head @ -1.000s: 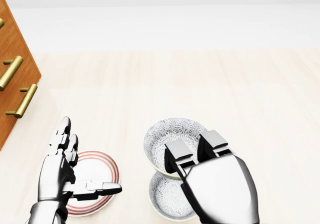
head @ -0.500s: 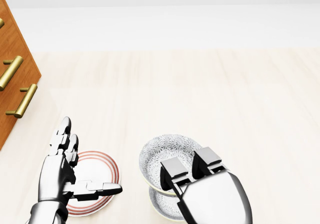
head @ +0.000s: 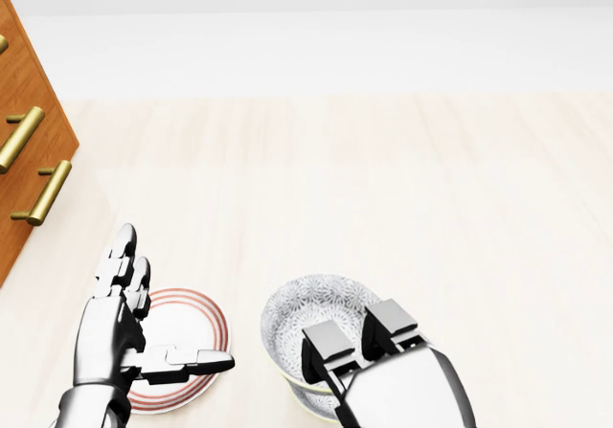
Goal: Stack the bowl at the front on the bowl in the middle.
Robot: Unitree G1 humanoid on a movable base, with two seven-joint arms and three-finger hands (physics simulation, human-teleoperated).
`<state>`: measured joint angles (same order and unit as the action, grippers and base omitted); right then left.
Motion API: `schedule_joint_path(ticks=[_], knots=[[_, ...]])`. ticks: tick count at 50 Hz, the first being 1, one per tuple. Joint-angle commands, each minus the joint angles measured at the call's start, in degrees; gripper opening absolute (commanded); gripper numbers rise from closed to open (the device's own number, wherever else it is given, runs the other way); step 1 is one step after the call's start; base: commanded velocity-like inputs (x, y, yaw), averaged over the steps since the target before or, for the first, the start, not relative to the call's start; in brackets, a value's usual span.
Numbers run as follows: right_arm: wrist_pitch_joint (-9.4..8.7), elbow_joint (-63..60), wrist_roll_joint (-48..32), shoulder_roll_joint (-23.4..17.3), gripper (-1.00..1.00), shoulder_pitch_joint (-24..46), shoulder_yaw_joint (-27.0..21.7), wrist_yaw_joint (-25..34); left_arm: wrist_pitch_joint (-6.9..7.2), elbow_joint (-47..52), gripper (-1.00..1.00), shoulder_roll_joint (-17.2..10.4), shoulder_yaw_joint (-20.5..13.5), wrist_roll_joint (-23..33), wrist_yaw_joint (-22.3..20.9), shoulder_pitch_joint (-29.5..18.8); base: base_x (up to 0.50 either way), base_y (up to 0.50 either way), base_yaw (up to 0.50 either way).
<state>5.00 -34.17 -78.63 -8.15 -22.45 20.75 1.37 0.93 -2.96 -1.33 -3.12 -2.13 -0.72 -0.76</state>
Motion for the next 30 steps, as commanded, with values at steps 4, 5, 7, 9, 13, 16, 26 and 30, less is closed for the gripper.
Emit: schedule_joint_path(ticks=[4,5,7,9,13,16,26,30], knots=[[0.0,-0.42,-0.52,-0.5,-1.0,-0.19,-0.18,-1.82,0.48,0.7,1.0,0.03,0.07,0.05,0.03,0.23,0.0,0.0,0.0],[0.0,-0.45,-0.56,-0.48,-1.0,-0.19,-0.22,-1.76,0.66,0.9,1.0,0.04,0.09,0.06,0.06,0.26,0.0,0.0,0.0],[0.0,-0.67,-0.51,-0.4,-1.0,-0.14,-0.3,-1.5,0.37,0.49,1.0,0.03,0.05,0.05,0.01,0.16,0.0,0.0,0.0],[0.0,-0.73,-0.54,-0.36,-1.0,-0.15,-0.36,-1.46,0.19,0.3,1.0,0.02,0.02,0.05,-0.01,0.14,0.0,0.0,0.0],[0.0,-1.45,-0.6,-0.42,-1.0,-0.55,-0.64,-1.25,-0.22,-0.27,1.0,0.01,-0.01,0.06,-0.02,-0.01,0.0,0.0,0.0],[0.0,-1.16,-0.62,-0.51,-1.0,-0.73,-1.0,-1.71,-0.46,-0.6,1.0,0.01,-0.01,0.08,0.01,-0.1,0.0,0.0,0.0],[0.0,-0.71,-0.64,-0.43,-1.0,-1.11,-1.26,-2.22,-0.31,-0.51,1.0,0.04,0.09,0.12,0.1,-0.08,0.0,0.0,0.0],[0.0,-0.24,-0.53,-0.49,-1.0,-1.22,-1.48,-2.64,-0.4,-0.61,1.0,0.05,0.1,0.12,0.1,-0.06,0.0,0.0,0.0]])
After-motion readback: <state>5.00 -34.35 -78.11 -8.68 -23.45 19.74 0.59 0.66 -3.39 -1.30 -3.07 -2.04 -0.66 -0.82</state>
